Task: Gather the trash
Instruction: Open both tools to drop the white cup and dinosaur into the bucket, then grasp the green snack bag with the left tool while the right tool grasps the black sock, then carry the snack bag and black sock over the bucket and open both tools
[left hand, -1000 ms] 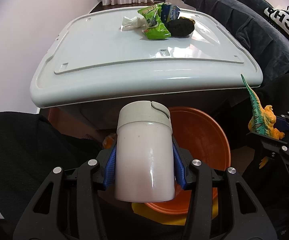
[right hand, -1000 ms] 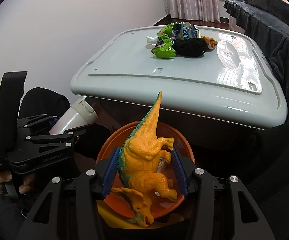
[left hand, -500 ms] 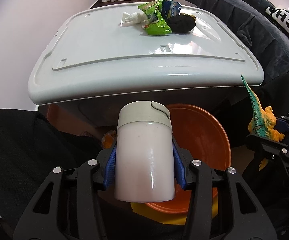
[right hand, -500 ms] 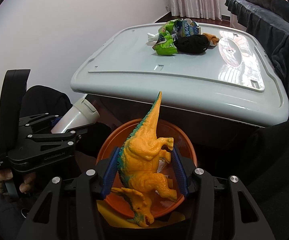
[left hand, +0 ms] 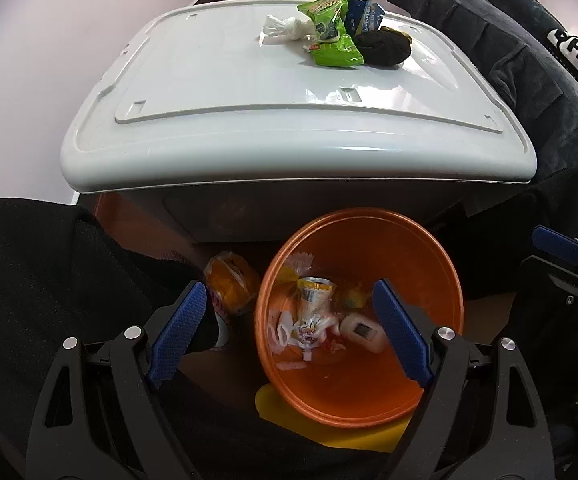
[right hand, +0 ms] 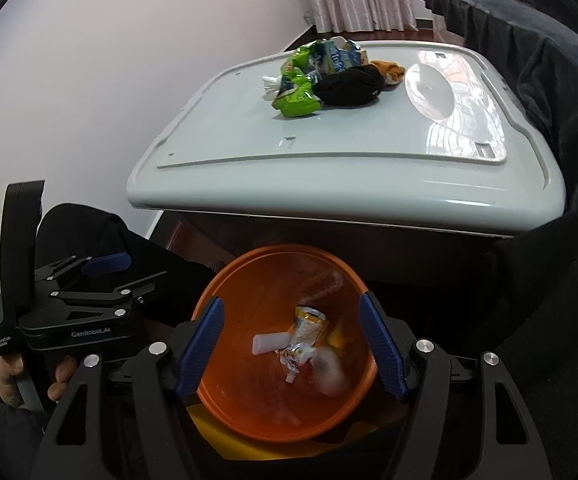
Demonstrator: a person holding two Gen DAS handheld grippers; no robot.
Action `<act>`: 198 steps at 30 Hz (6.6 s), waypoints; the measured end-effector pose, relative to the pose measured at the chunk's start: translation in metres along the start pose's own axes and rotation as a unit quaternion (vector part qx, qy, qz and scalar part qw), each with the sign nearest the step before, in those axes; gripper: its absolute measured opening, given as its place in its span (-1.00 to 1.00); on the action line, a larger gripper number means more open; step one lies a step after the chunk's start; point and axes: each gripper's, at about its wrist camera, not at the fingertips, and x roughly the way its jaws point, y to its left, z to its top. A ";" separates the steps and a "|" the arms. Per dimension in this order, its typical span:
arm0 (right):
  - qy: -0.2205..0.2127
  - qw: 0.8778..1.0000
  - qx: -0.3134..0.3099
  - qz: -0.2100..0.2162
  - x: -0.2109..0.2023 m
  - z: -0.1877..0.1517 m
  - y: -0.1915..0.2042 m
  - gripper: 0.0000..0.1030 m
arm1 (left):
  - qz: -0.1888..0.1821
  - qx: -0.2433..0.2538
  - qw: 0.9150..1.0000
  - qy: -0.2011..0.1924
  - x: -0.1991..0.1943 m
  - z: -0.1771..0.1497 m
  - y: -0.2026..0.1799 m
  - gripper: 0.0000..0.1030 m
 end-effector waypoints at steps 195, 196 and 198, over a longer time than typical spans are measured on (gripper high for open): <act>-0.034 0.999 -0.004 -0.017 -0.007 0.022 -0.005 0.30 | -0.026 -0.018 0.999 0.019 0.007 0.018 0.002 0.49; -0.039 0.999 -0.012 -0.022 -0.006 0.029 -0.005 0.30 | -0.025 -0.018 0.999 0.015 0.007 0.022 0.002 0.49; -0.049 0.998 -0.025 -0.032 -0.004 0.047 -0.008 0.30 | -0.020 -0.015 1.000 0.005 0.009 0.034 0.002 0.49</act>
